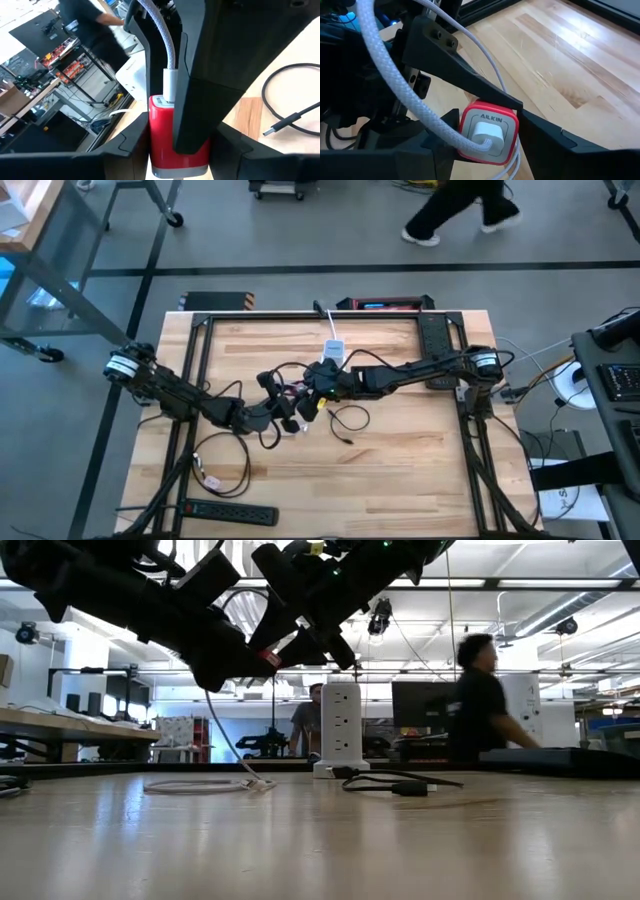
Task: Insert USB
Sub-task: Insert the orange charger adapter into the top black outlet extension
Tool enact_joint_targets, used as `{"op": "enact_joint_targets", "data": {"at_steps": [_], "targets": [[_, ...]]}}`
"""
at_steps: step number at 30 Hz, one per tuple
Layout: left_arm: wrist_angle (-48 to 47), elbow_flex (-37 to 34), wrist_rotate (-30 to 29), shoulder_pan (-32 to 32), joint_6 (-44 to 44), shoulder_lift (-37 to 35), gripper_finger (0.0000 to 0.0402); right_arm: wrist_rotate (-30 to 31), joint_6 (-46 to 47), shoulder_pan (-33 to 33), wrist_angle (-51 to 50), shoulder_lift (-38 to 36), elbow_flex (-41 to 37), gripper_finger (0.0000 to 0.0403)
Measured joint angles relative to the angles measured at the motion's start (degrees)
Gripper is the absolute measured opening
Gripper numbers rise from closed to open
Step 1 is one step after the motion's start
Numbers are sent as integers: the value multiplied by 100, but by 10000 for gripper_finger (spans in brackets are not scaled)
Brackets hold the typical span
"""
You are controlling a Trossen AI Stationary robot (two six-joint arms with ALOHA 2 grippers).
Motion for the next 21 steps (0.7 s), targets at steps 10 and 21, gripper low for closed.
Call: {"op": "enact_joint_targets", "data": {"at_steps": [10, 21], "targets": [[142, 0, -34, 0, 9, 4, 137, 15, 64, -3, -10, 0, 0, 151], [233, 7, 39, -3, 4, 4, 196, -22, 37, -8, -207, 12, -7, 137]]}}
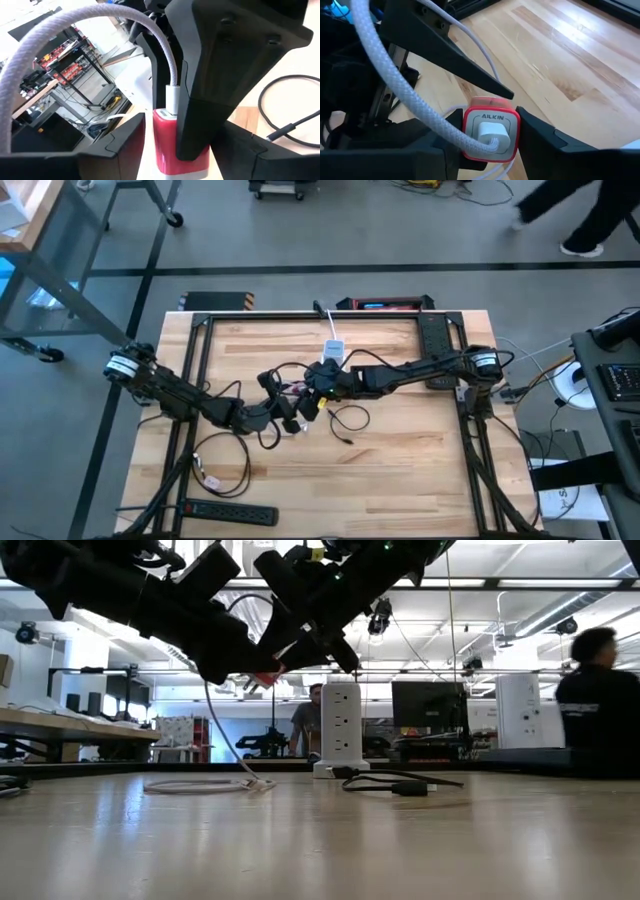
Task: Insert USB
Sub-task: Insert the orange charger adapter into the top black outlet extension
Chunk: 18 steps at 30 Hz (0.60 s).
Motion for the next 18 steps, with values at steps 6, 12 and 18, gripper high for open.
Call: {"op": "enact_joint_targets", "data": {"at_steps": [6, 12, 18], "targets": [[-47, -12, -7, -15, -6, 0, 194, -7, -137, -36, -345, -172, -2, 135], [-82, -2, 529, -121, 9, -4, 206, -5, -355, -36, -1355, -665, 78, 135], [-65, 96, 1567, -148, 42, -4, 227, 124, -399, -49, -2291, -1424, 117, 135]]}}
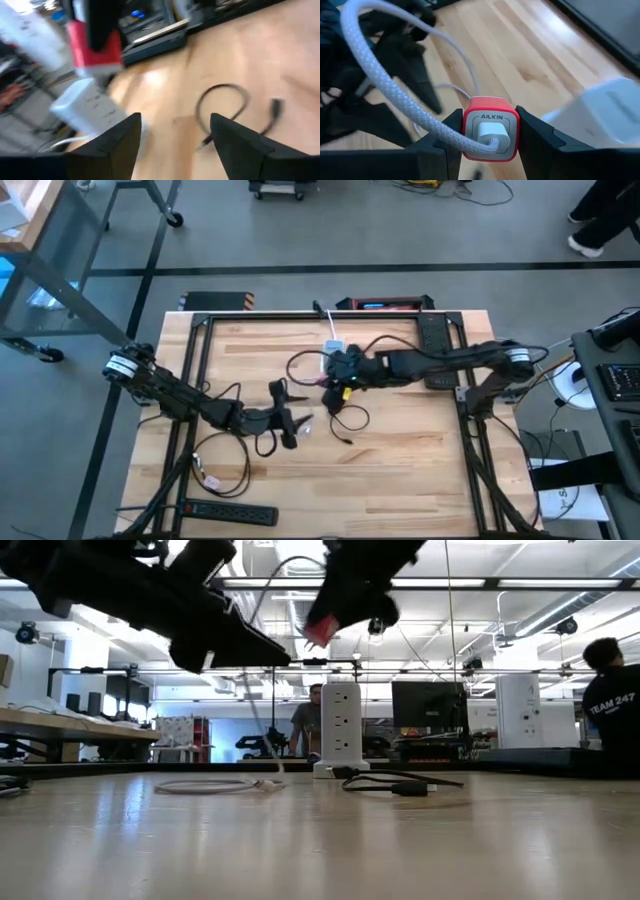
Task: Insert USB
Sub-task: Insert the orange charger adapter into the top black outlet extension
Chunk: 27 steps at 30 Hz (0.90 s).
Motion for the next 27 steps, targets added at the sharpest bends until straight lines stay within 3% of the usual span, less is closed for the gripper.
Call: {"op": "enact_joint_targets", "data": {"at_steps": [6, 14, 21, 27], "targets": [[-23, 35, 656, -4, 0, 0, 240, 429, 3, -60, -1137, -727, -1, 135], [-10, 39, 671, -4, 0, 0, 237, 1704, 524, -474, -3228, -1458, -1, 135], [-6, 37, 671, -2, 0, 0, 221, 1987, 1059, -1371, -4873, -1634, -5, 135], [-6, 36, 669, -2, 0, 0, 207, 2017, 775, -2399, -5522, -1631, -24, 135]]}}
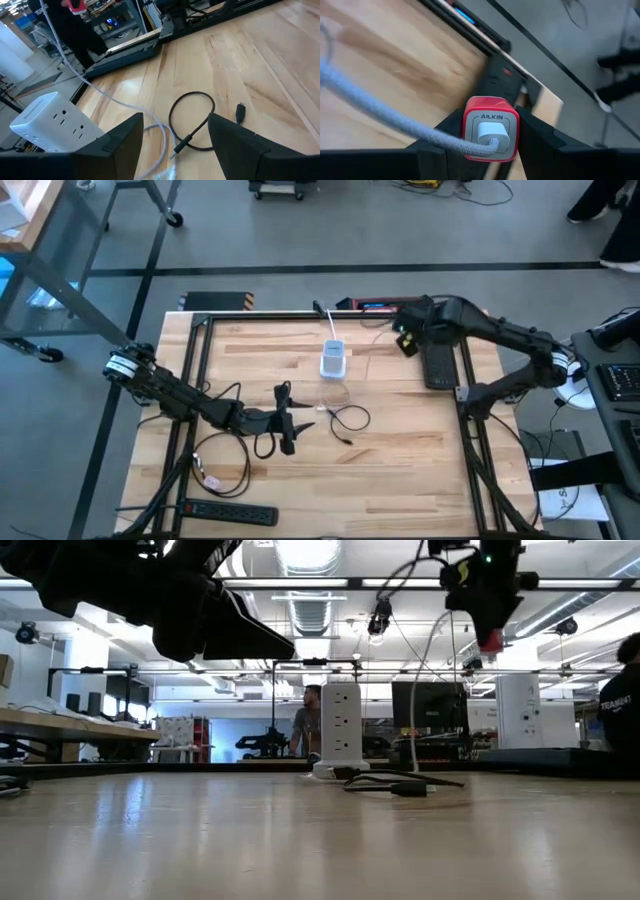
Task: Insert USB
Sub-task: Insert the orange charger adapter into the top black outlet extension
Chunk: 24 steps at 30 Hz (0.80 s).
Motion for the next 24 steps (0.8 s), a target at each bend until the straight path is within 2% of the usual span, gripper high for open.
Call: {"op": "enact_joint_targets", "data": {"at_steps": [7, 12, 16, 20, 24], "targets": [[-35, -8, 0, 0, -18, 0, 195, 14, -820, -1388, -197, -4, -57, 135], [-232, -11, -4, 0, -148, 0, 187, 16, -1318, -2103, -176, -42, -159, 135], [-278, -13, -15, 0, -223, 0, 182, -6, -1748, -2162, -89, -84, -401, 135], [-279, -13, -17, 0, -313, -2, 176, -541, -2237, -2144, 196, -82, -994, 135], [-282, -13, -20, -4, -405, 0, 171, -1072, -3100, -1989, 931, -272, -1955, 135]]}}
